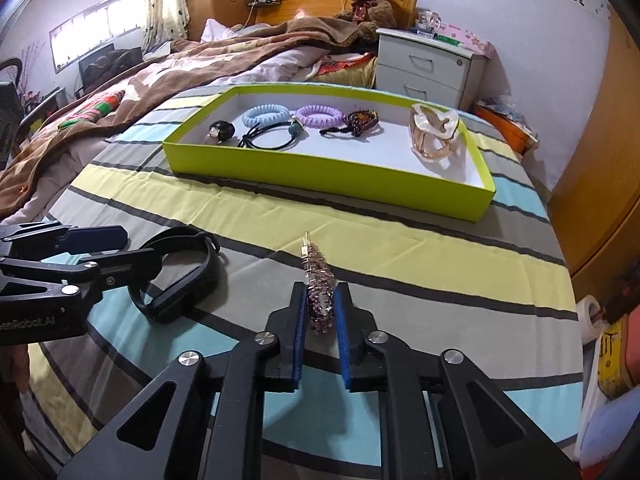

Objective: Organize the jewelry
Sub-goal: 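Grasp the black band with the left tool while the right lifts the pink clip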

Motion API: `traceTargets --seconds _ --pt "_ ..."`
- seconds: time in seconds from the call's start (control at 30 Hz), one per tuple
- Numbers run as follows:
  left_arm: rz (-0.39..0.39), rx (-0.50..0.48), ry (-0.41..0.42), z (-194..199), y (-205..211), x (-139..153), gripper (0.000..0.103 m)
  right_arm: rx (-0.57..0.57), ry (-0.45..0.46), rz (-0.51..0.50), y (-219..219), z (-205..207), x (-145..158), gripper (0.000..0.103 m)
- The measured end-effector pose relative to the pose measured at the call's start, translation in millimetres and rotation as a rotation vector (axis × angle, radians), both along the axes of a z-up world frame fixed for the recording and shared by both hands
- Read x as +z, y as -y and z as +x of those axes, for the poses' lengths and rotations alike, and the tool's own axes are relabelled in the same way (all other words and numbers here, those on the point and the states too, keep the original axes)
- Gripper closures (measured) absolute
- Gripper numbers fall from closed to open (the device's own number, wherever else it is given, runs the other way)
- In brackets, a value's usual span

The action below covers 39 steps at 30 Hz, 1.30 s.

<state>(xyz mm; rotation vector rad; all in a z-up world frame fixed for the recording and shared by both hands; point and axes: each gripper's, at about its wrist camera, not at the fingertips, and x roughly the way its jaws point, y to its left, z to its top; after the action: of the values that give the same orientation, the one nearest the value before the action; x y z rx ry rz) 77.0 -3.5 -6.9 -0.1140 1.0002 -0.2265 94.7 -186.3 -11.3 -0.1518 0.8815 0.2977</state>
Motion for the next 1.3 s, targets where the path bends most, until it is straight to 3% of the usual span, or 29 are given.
traceTargets --seconds 0.43,0.83,1.3 --pt "0.075 0.002 0.021 4.2 10.9 -1.6 0.043 0.013 0.026 -0.018 -1.8 -2.5 3.1 0.093" --pt "0.08 -0.026 0.032 6.3 16.8 -0.2 0.088 0.005 0.044 0.003 2.3 -5.7 5.8 0.093" --pt "0.043 -0.027 0.07 3.1 12.4 15.0 0.092 -0.011 0.077 0.018 6.1 -8.9 17.0 0.093"
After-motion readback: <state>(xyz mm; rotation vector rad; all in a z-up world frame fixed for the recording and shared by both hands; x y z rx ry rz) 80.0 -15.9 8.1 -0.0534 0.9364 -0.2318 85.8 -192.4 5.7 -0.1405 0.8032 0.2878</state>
